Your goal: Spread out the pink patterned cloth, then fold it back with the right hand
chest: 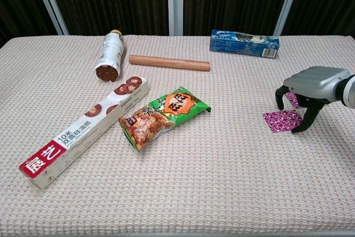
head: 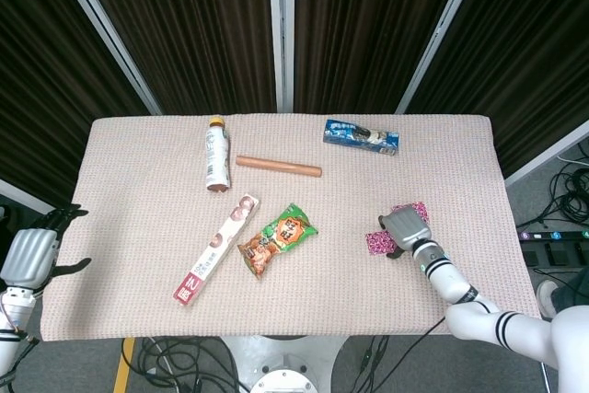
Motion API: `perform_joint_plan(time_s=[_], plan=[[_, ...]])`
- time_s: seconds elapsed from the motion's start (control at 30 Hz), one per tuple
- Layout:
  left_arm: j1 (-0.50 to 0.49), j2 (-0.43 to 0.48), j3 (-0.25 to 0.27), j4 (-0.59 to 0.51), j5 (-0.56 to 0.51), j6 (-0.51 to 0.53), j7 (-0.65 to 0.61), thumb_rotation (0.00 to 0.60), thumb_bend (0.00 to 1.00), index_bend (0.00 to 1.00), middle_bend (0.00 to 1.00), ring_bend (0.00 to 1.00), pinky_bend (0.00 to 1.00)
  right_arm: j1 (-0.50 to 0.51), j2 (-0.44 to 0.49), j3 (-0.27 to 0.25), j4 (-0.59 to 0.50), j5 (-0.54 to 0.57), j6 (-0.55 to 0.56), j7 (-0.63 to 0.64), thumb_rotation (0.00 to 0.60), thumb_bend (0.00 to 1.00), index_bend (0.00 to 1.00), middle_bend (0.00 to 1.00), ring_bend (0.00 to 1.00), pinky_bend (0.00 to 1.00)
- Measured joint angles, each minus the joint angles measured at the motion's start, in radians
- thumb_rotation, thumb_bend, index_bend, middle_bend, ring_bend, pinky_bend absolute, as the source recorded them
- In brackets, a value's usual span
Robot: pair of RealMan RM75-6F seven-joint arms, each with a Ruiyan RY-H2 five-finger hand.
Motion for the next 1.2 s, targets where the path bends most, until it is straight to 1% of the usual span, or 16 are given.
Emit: perform_joint_plan(time_s=[0.07, 0.3, 0.4, 0.7, 0.87, 1.2], plan=[[0.0, -0.001, 0.0, 0.002, 0.0, -0.001, -0.001, 0.6, 0.05, 0.29, 0.29, 0.24, 0.33, 0.001, -0.001, 0.0, 0.001, 0.004, -0.003, -0.001, 0.462, 0.04, 0.37, 1.0, 1.0, 1.0], [0.001, -0.001, 0.0, 0.004, 0.0, 0.0, -0.005, 0.6, 0.05, 0.29, 0.29, 0.24, 0.34, 0.002, -0.003, 0.0, -0.001, 0.011, -0.005, 0.003, 0.537, 0.04, 0.4, 1.0, 1.0, 1.0], [0.001, -0.001, 0.0, 0.003, 0.0, 0.001, -0.006, 0.6, 0.05, 0.29, 0.29, 0.24, 0.33, 0.003, 0.001, 0.002, -0.005, 0.01, -0.003, 0.008, 0.557, 0.04, 0.41, 1.0, 1.0, 1.0], [0.004, -0.001, 0.0, 0.005, -0.001, 0.003, -0.007, 0.6, 0.05, 0.29, 0.29, 0.24, 0.33, 0.003, 0.002, -0.001, -0.006, 0.017, -0.005, 0.01, 0.595, 0.05, 0.43, 1.0, 1.0, 1.0], [0.003, -0.001, 0.0, 0.005, 0.0, 0.003, -0.007, 0.6, 0.05, 0.29, 0.29, 0.24, 0.33, 0.003, 0.012, 0.008, -0.021, 0.013, 0.006, 0.021, 0.592, 0.05, 0.43, 1.0, 1.0, 1.0], [0.001, -0.004, 0.001, 0.006, 0.001, -0.002, -0.009, 0.6, 0.05, 0.29, 0.29, 0.24, 0.34, 0.001, 0.07, 0.05, -0.065, 0.015, 0.037, 0.069, 0.593, 0.05, 0.43, 1.0, 1.0, 1.0]])
